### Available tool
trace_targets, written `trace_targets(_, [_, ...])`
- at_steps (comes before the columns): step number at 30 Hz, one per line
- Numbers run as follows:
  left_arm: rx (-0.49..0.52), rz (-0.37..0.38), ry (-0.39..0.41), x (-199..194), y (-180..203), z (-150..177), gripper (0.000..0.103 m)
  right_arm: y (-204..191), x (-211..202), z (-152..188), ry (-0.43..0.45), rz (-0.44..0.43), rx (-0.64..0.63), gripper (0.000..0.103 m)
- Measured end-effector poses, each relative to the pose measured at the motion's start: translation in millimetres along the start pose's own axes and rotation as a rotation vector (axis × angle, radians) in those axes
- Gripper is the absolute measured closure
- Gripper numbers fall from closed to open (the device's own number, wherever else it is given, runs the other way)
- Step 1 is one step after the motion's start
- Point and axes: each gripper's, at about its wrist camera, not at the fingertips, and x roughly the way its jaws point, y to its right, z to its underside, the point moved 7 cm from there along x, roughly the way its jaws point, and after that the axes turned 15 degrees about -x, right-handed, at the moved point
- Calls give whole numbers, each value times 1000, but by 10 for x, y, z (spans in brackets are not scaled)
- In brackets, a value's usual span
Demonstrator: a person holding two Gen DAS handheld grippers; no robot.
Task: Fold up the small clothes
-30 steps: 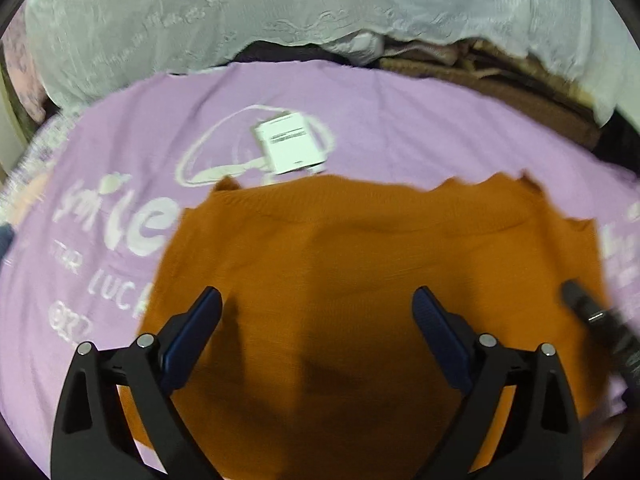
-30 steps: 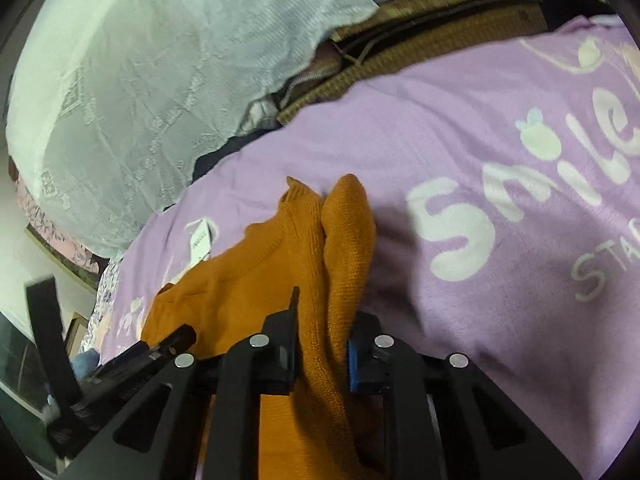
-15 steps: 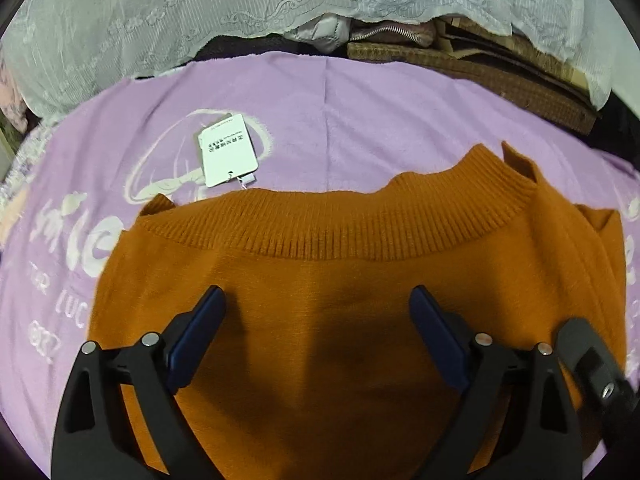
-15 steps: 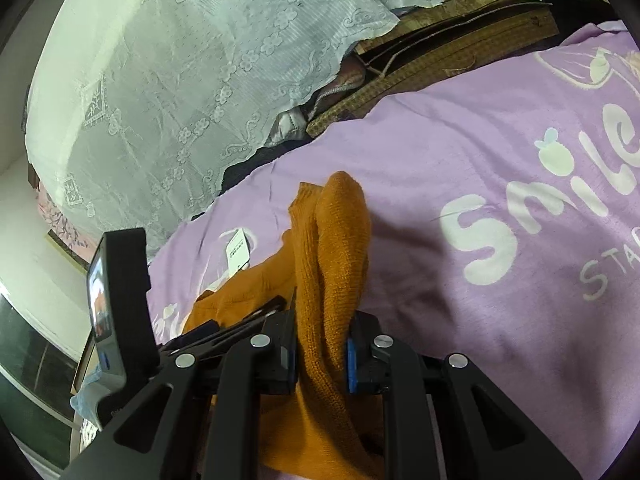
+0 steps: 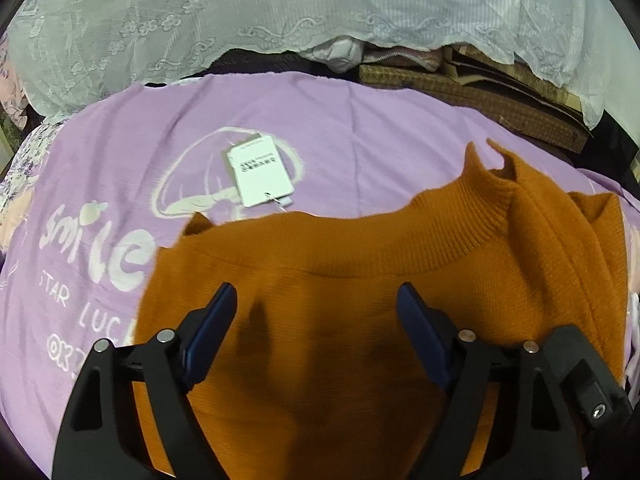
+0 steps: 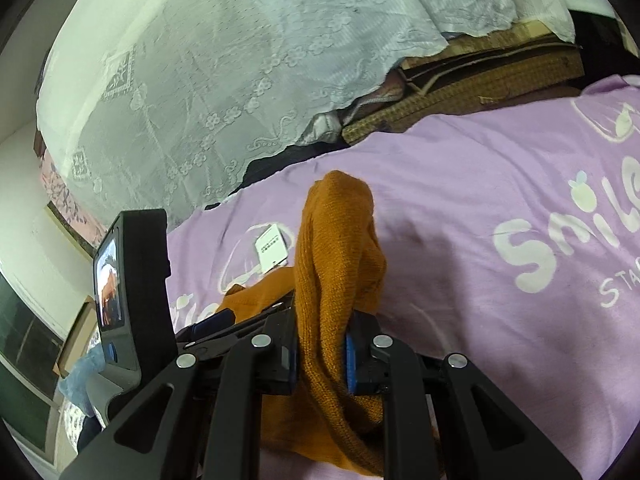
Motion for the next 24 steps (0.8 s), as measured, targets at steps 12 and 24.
trace_targets(12, [-52, -19, 30, -148, -514, -276, 33, -605, 160, -170, -23, -7, -66, 86])
trace_targets(24, [-145, -54, 16, -117, -1263, -457, 34, -1279, 510, -167, -70, -62, -98, 86])
